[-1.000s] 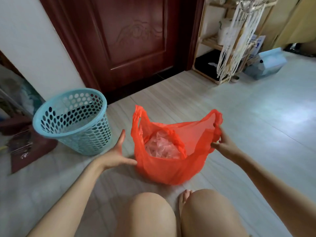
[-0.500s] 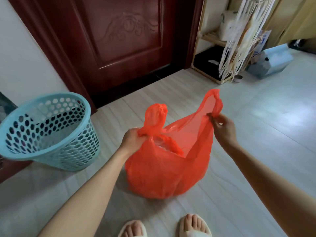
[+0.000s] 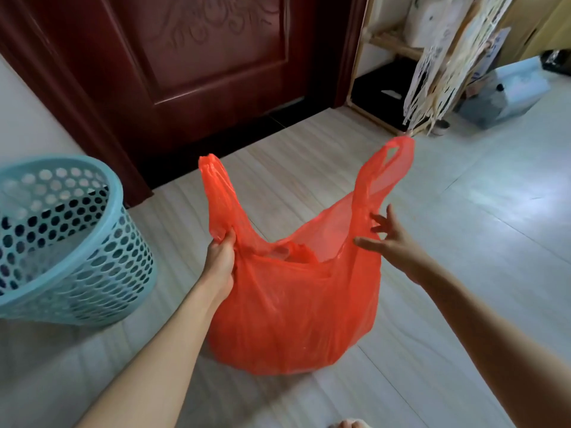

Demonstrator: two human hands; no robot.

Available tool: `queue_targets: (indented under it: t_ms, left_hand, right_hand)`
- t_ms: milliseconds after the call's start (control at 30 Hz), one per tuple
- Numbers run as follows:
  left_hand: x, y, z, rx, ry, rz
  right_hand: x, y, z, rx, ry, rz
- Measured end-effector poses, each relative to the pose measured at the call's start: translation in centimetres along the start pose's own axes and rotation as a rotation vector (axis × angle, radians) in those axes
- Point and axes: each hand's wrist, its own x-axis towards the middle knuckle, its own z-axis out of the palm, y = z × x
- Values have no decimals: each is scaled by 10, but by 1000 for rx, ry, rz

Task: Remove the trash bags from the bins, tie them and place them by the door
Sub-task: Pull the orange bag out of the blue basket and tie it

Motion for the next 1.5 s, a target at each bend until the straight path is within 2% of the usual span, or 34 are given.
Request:
queue_targets:
  t_ms: [200,300,400,533,733,833,867,967,1033,1100,1167,1333,1400,1500]
  left_hand:
    - [-3,-4,0,53,-15,-52]
    - [-3,0,-8,31,0,-68]
    - [-2,2,-15,-7,76,-68]
    - [-1,-7,-24,-109,166,-130]
    - [-5,-1,-32,-343,69,-246]
    - [-9,-3,-35,-243,-35,-290]
    - [-9,-3,-34,-199,-30,-258]
    - [-6,-3,-37,16,129,-76]
    - [-6,-1,-38,182,105,24]
    - [-7,1,-36,233,78,72]
    - [-11,6,-29,71,99,53]
    - [-17,12,-30,-404,-20,-229]
    - [-16,12,-32,-540,-70,-239]
    - [-18,13,-27,-598,-91,-232]
  right_hand:
    - [13,-8,15,-105,42,116]
    - [10,-5,21,102,210,34]
    - [8,2,21,442,372,62]
    - [2,13,31,725,333,106]
    - [-8,31,40,1046,77,183]
    - [-11,36,38,1051,113,207]
    - [-10,38,37,1047,148,208]
    - [-11,37,34,1073,229,185]
    - [-14,33,29,1075,225,173]
    - [-17,28,26,1092,185,151]
    - [-18,22,27,1072,197,143]
    - [-17,18,34,846,318,138]
    - [-18,17,40,777,298,163]
    - [-18,14,52,816,255,203]
